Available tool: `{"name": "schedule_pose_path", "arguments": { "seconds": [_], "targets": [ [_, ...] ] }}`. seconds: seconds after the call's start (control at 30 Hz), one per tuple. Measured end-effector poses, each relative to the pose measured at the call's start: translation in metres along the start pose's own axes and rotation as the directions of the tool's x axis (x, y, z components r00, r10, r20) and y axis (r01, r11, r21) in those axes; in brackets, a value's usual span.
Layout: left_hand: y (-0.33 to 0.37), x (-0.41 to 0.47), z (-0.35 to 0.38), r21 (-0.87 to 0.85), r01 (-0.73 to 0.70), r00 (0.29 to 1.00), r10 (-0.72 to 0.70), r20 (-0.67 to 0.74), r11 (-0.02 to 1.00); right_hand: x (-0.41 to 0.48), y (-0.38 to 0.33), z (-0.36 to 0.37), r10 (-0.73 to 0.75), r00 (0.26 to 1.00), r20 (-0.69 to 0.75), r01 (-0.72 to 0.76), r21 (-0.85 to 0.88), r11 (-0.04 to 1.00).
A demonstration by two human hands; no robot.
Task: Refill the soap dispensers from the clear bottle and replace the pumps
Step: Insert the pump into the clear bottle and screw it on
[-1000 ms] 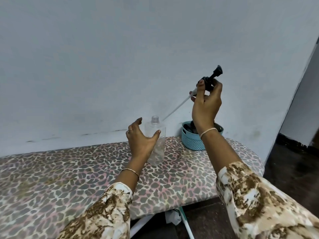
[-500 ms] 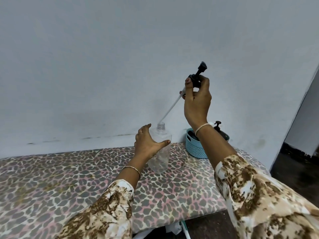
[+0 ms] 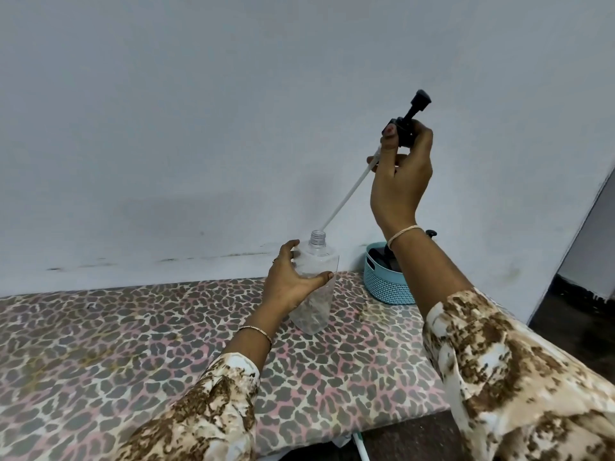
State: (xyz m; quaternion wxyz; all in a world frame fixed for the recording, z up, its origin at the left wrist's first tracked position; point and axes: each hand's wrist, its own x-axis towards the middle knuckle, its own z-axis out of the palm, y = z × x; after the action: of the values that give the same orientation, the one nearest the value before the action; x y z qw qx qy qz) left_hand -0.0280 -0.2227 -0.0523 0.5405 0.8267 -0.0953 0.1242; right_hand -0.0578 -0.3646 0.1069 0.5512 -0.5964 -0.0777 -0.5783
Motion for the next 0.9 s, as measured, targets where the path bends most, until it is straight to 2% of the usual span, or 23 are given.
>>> {"name": "schedule_pose_path", "arguments": {
  "seconds": [0.13, 0.33, 0.5, 0.63, 0.9],
  "targets": [
    [0.0, -0.002, 0.0, -0.012, -0.014, 1.0, 0.014, 0.004, 1.0, -0.002, 0.005, 0.005, -0.002, 0.999, 0.035, 0.002, -0.022, 1.0],
    [0.0, -0.004, -0.002, -0.027, -0.011, 1.0, 0.012, 0.013, 1.0, -0.025, 0.028, 0.011, 0.095, 0.97, 0.225, -0.07, -0.118, 0.991],
    [0.002, -0.006, -0.004, -0.048, -0.018, 1.0, 0.017, -0.009, 0.999, -0.042, 0.047, 0.013, 0.206, 0.889, 0.409, -0.153, -0.159, 0.975],
    [0.005, -0.007, -0.006, -0.107, -0.011, 1.0, 0.009, -0.023, 0.994, -0.05, 0.051, 0.01, 0.235, 0.82, 0.522, -0.144, -0.21, 0.967],
    [0.001, -0.022, -0.027, -0.241, -0.004, 0.999, 0.012, 0.032, 0.971, -0.073, 0.047, 0.004, 0.313, 0.739, 0.596, -0.279, -0.152, 0.948]
  ]
}}
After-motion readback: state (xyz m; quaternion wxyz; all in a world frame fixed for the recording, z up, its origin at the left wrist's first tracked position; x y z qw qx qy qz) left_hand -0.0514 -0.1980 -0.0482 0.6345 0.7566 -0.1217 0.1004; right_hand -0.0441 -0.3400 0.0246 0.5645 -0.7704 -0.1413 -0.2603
